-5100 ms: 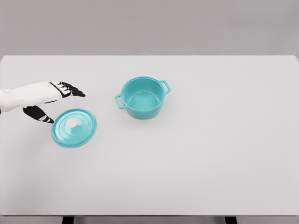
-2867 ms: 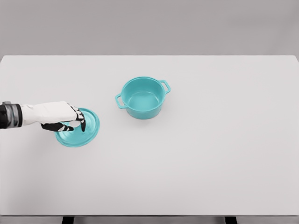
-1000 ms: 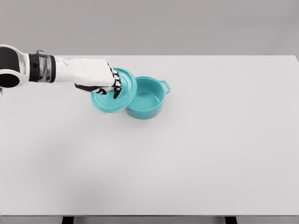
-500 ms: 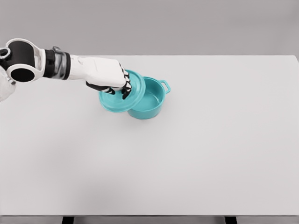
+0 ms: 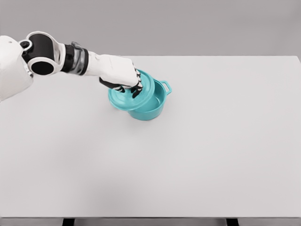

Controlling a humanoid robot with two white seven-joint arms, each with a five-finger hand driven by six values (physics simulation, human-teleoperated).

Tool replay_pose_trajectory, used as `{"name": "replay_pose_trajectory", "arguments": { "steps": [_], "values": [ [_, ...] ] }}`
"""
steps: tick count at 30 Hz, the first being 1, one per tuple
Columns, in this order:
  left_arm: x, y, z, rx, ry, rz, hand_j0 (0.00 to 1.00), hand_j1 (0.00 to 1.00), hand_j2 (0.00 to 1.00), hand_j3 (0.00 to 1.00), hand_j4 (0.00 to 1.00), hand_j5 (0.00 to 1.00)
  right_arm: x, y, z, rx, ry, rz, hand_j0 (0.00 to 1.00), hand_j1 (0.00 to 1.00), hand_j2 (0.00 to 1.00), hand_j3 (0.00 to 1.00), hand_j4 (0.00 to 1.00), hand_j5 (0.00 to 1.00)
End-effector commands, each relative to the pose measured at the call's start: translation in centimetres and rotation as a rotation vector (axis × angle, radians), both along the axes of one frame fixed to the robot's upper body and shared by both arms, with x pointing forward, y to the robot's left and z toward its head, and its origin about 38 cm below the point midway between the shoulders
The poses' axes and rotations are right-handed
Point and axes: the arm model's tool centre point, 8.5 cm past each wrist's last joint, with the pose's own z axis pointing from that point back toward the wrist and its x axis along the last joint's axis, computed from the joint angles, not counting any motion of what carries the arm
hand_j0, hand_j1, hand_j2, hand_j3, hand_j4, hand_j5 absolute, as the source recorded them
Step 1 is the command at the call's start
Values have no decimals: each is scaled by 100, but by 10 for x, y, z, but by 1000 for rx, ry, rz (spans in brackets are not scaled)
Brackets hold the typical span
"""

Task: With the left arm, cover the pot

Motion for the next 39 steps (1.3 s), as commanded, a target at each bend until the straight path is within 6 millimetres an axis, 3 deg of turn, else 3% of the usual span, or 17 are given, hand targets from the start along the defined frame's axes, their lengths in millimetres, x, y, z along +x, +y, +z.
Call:
{"name": "replay_pose_trajectory", "arguments": {
  "steps": [1,15,24,29,38,39],
  "values": [
    [4,-4,-7,6,17,8,46,46,46,46,46,46,0,0,0,0,0,0,100,100,100,100,100,100],
    [13,-39,-13,44,26,-25,46,46,46,46,46,46,0,0,0,0,0,0,100,100,100,100,100,100],
    [17,-46,-13,40,30,-22,47,47,47,47,47,47,0,0,0,0,0,0,100,100,100,100,100,100],
    [23,-40,-15,60,20,2,57,57,57,57,57,57,0,0,0,0,0,0,100,100,100,100,100,100],
    [21,-48,-17,77,23,-15,58,58,58,58,58,58,0,0,0,0,0,0,100,100,100,100,100,100],
    [21,-48,-17,75,22,-15,62,62,62,62,62,62,0,0,0,0,0,0,100,100,100,100,100,100]
  ]
}}
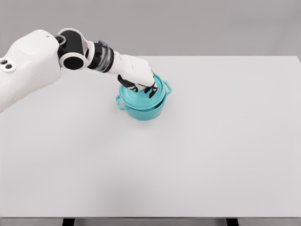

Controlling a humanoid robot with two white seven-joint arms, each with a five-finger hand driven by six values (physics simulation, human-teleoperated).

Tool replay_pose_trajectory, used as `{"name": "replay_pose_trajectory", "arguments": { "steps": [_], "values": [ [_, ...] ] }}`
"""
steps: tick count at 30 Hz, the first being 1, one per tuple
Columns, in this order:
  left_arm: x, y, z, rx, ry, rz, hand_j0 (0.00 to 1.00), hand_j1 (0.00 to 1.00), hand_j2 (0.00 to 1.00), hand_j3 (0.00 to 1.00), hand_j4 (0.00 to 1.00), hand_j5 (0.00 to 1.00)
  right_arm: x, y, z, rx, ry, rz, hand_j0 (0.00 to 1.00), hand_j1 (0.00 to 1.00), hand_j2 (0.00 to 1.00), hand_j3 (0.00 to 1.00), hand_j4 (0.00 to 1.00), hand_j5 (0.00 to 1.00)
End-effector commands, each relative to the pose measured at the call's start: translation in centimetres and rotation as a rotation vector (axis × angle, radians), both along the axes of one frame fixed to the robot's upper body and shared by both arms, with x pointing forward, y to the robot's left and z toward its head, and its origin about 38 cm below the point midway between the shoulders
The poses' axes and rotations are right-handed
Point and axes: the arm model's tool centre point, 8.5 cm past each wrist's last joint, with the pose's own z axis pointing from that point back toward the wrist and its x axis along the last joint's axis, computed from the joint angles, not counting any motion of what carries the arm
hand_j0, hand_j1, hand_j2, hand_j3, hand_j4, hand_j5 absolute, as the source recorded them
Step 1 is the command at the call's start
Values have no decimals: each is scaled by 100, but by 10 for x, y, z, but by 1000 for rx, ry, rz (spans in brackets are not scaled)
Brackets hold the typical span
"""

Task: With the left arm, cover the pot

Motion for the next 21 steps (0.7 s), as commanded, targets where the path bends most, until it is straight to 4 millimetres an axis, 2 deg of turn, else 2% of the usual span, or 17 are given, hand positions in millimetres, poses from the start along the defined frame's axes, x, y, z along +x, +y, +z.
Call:
{"name": "replay_pose_trajectory", "arguments": {
  "steps": [1,4,10,11,12,14,18,21],
  "values": [
    [0,-1,0,-7,2,0,64,64,64,64,64,64,0,0,0,0,0,0,100,100,100,100,100,100],
    [0,-1,1,-11,3,2,71,71,71,71,71,71,0,0,0,0,0,0,100,100,100,100,100,100],
    [1,3,0,-6,4,7,73,73,73,73,73,73,0,0,0,0,0,0,100,100,100,100,100,100],
    [1,3,0,-4,5,9,76,76,76,76,76,76,0,0,0,0,0,0,100,100,100,100,100,100],
    [1,4,-1,7,3,10,87,87,87,87,87,87,0,0,0,0,0,0,100,100,100,100,100,100],
    [4,8,-5,38,13,25,92,92,92,92,92,92,0,0,0,0,0,0,100,100,100,100,100,100],
    [6,7,-5,57,7,24,100,100,100,100,100,100,0,0,0,0,0,0,100,100,100,100,100,100],
    [8,-5,5,48,-8,10,100,100,100,100,100,100,0,0,0,0,0,0,100,100,100,100,100,100]
  ]
}}
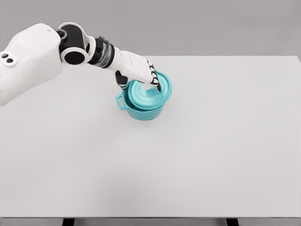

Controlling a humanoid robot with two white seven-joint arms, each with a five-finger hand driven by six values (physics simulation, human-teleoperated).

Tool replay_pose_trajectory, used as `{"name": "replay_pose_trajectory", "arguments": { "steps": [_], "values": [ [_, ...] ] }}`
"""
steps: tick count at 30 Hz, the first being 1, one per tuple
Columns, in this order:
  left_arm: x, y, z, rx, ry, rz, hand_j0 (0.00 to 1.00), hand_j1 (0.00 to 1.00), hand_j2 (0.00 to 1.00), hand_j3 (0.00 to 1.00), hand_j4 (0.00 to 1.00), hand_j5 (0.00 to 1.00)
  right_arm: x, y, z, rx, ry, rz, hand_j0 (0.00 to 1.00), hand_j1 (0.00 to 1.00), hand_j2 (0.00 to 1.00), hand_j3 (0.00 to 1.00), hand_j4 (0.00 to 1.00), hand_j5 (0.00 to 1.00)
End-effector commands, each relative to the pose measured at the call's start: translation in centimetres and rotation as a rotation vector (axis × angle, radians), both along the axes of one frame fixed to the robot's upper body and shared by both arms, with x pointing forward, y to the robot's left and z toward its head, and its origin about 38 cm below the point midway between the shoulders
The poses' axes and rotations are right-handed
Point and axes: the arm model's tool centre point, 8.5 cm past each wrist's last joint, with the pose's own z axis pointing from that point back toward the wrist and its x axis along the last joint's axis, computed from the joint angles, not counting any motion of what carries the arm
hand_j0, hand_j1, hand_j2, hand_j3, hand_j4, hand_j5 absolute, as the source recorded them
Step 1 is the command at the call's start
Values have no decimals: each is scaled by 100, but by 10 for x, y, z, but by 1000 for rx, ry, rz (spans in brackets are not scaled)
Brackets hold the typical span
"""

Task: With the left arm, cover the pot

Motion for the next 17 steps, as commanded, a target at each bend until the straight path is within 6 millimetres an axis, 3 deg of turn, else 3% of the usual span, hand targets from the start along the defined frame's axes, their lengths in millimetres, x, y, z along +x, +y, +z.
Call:
{"name": "replay_pose_trajectory", "arguments": {
  "steps": [1,5,7,8,9,10,12,13,17],
  "values": [
    [1,-4,-2,-1,6,1,100,100,100,100,100,100,0,0,0,0,0,0,100,100,100,100,100,100],
    [-4,-2,39,-122,15,-10,100,100,100,100,100,100,0,0,0,0,0,0,100,100,100,100,100,100],
    [-21,46,71,-257,27,14,100,100,100,100,100,100,0,0,0,0,0,0,100,100,100,100,100,100],
    [-27,56,68,-306,63,24,100,100,100,100,100,100,0,0,0,0,0,0,100,100,100,100,100,100],
    [-28,88,69,-326,54,80,100,100,100,100,100,100,0,0,0,0,0,0,100,100,100,100,100,100],
    [-34,132,53,-358,72,169,100,100,100,100,100,100,0,0,0,0,0,0,100,100,100,100,100,100],
    [-52,236,45,-441,44,402,100,100,100,100,100,100,0,0,0,0,0,0,100,100,100,100,100,100],
    [-59,249,31,-473,72,439,100,100,100,100,100,100,0,0,0,0,0,0,100,100,100,100,100,100],
    [-61,261,20,-484,93,478,100,100,100,100,100,100,0,0,0,0,0,0,100,100,100,100,100,100]
  ]
}}
